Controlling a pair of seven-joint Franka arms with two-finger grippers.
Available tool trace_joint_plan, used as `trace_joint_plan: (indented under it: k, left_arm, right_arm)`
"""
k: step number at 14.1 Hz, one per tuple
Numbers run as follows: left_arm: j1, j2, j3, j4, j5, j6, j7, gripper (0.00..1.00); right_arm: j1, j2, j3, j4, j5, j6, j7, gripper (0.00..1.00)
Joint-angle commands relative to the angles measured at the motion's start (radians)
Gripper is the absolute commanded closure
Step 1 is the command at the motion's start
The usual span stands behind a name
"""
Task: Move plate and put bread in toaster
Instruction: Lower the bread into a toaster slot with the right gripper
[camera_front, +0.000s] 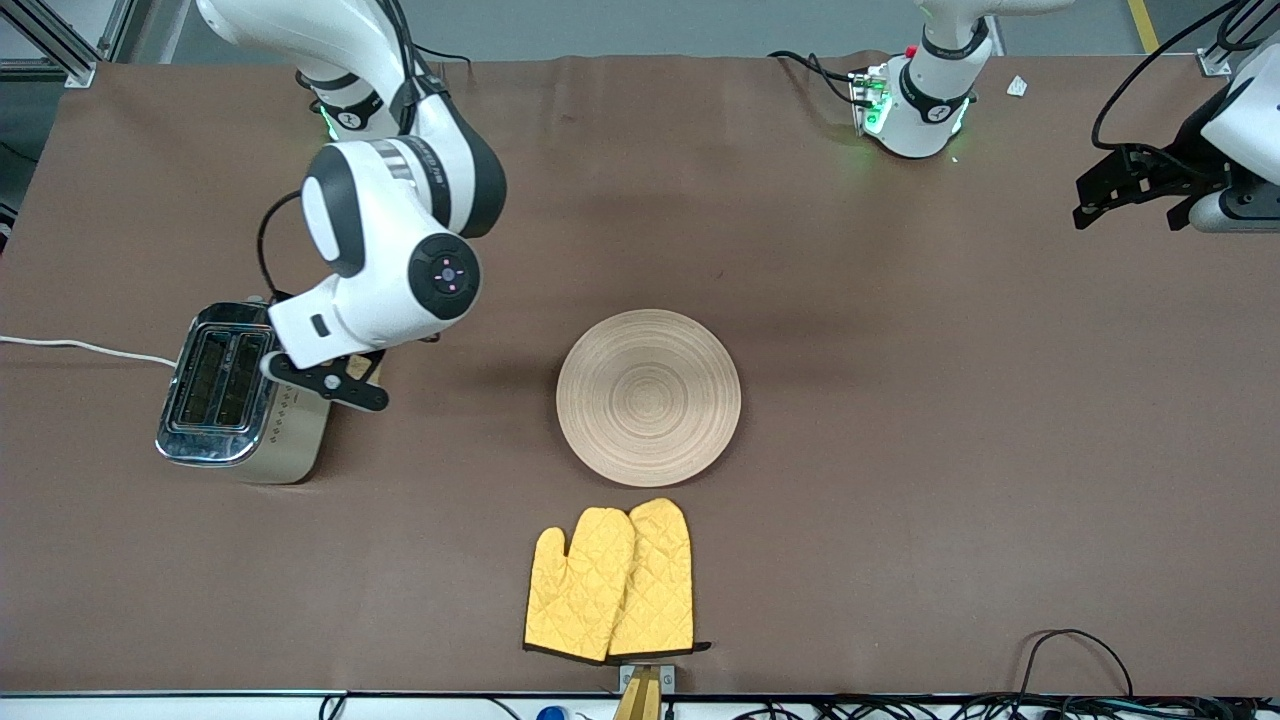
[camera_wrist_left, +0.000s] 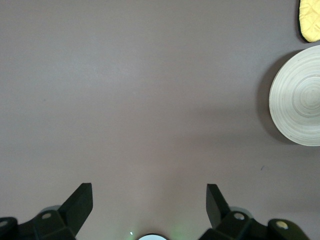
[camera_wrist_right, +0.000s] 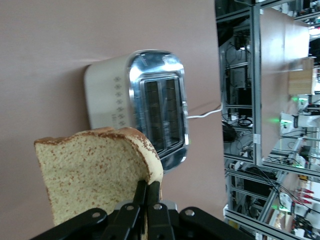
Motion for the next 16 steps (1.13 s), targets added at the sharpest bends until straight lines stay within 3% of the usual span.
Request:
trace_joint_plan:
  k: [1,10,16]
  left_arm:
    - [-0.003,0.003,0.001,0.019,0.004,-0.010,0.006,0.00]
    - [0.008,0.000,0.002,0.019,0.010,-0.010,0.015,0.00]
    - [0.006,-0.008,0.001,0.008,0.021,-0.005,0.015,0.00]
  right_arm:
    - [-0.019,-0.060,0.016,-0.098,-0.086,0.003,-0.011,1.00]
    - [-0.071,-0.069,0.014,-0.216,-0.313,0.010,-0.004,1.00]
    - [-0.100,-0.063,0.012,-0.225,-0.358,0.041,0.004,1.00]
